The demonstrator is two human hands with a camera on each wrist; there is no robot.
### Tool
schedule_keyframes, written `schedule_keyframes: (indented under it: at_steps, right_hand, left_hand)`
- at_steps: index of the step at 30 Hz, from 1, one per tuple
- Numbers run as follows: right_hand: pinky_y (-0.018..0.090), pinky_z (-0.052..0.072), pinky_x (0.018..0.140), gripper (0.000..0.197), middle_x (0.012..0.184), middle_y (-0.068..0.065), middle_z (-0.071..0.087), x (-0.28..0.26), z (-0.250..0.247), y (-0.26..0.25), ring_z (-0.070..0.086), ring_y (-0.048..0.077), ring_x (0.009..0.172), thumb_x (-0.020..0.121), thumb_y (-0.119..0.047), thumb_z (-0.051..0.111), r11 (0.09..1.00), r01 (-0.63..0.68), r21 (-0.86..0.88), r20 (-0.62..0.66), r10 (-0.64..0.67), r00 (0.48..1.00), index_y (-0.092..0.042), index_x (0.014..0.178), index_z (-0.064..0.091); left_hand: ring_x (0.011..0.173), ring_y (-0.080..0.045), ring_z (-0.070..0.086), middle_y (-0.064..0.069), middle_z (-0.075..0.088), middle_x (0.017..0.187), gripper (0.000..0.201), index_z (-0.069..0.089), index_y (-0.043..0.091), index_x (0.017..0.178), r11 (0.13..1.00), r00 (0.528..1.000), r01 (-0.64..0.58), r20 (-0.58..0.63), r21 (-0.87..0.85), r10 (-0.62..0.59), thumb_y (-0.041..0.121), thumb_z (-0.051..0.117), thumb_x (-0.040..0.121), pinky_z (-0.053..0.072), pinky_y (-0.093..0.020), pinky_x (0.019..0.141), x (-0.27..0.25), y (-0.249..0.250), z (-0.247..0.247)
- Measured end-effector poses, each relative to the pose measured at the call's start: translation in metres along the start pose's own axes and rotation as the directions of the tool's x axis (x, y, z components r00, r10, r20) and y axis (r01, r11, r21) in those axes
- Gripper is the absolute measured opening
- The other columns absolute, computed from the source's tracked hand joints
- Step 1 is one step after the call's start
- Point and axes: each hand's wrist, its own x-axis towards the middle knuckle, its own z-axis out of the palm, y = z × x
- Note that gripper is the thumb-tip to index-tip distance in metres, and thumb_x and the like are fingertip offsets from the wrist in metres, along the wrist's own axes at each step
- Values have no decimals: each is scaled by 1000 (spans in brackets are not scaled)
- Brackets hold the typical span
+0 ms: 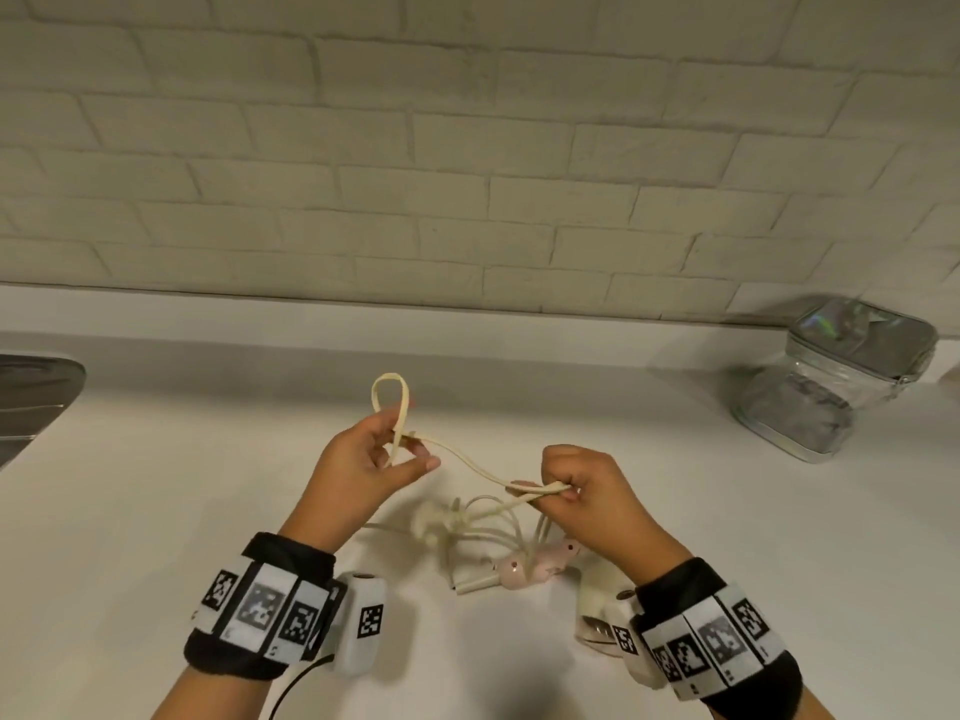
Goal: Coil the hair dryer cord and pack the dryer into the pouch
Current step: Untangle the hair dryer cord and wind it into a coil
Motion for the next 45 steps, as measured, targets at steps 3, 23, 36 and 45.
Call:
schedule_keyframes:
  at_steps: [3,23,36,45]
  right_hand:
    - [21,27,50,51,53,-9,31,-2,2,-1,30,9,50,82,-64,45,978,69,-196,-46,-80,996,-23,56,30]
    - [30,43,39,38,27,2,35,3,-65,38,28,18,25,89,-15,50,592,-646,482,-113,773,624,-5,53,45]
    - [24,54,52,13,80,7,70,42,-14,-24,64,14,54,86,1,56,712,-402,576,64,451,890,-8,94,60]
    - [31,52,77,43,108,12,69,33,-5,-44,68,26,66,96,-32,33,681,-556,477,561,252,789,-3,112,59]
  left_hand:
    - [46,-6,51,3,73,62,7,69,17,75,999,992,-20,-122,-41,15,22,74,73,42,-12,53,-2,9,2]
    - [43,-9,43,2,49,38,64,41,20,38,926,942,55,-288,-374,-172,68,35,82,33,-28,60,5,-37,-47]
    - [56,-16,43,-21,51,62,41,56,8,61,966,901,-249,352,-64,255,46,71,67,36,-29,57,-19,22,28]
    - [40,0,43,10,50,36,31,54,17,49,964,986,-80,-162,-254,39,23,69,76,36,-8,47,16,43,40]
